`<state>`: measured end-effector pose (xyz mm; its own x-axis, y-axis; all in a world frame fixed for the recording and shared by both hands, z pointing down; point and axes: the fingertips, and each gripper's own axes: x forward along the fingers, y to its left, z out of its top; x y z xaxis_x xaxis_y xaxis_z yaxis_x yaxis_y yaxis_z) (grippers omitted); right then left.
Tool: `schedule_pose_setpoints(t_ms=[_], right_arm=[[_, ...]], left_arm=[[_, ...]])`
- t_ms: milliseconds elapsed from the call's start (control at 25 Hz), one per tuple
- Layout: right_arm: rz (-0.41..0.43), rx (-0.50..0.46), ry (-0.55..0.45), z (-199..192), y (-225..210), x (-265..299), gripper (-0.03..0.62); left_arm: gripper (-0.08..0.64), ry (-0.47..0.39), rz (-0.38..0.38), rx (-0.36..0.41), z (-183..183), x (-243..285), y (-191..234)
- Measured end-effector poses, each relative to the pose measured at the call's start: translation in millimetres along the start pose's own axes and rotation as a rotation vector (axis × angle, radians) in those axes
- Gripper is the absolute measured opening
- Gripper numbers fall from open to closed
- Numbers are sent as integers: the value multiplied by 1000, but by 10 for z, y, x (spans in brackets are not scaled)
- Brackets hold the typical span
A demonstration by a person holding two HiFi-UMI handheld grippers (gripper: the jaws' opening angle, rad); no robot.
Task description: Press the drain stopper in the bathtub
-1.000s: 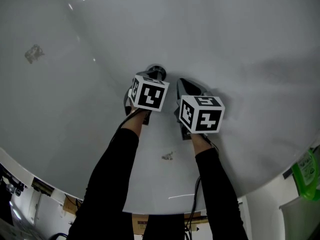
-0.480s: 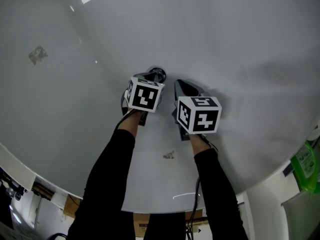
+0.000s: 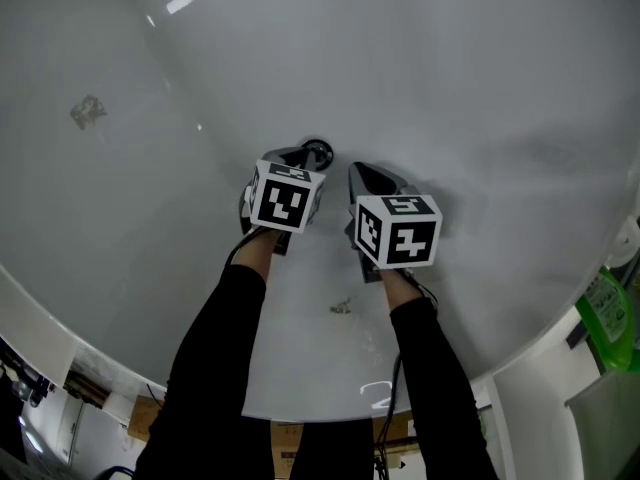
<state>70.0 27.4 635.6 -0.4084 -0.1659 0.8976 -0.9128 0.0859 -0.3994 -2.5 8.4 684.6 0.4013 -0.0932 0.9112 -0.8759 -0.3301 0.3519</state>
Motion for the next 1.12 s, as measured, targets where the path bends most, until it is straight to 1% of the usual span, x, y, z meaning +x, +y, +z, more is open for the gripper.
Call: schedule_pose_setpoints(t_ms=[200, 320, 560, 720, 920, 1120], right_arm=[[10, -5, -16, 53, 68, -85, 2], [16, -1, -29, 92, 112, -161, 2], [21, -13, -50, 135, 219, -321, 2], [22, -13, -63, 163, 309, -419, 2], [31, 15, -89, 196, 433, -584, 2], [8, -2, -108, 246, 543, -846, 2]], left_arm=[[5, -16, -7, 20, 15, -106, -47], [5, -14, -10, 18, 13, -222, -87], [5, -41, -11, 18, 54, -449, -126], [5, -66, -10, 12, 118, -635, -110], [5, -99, -9, 25, 211, -924, -120], [5, -125, 2, 56, 274, -1237, -172]])
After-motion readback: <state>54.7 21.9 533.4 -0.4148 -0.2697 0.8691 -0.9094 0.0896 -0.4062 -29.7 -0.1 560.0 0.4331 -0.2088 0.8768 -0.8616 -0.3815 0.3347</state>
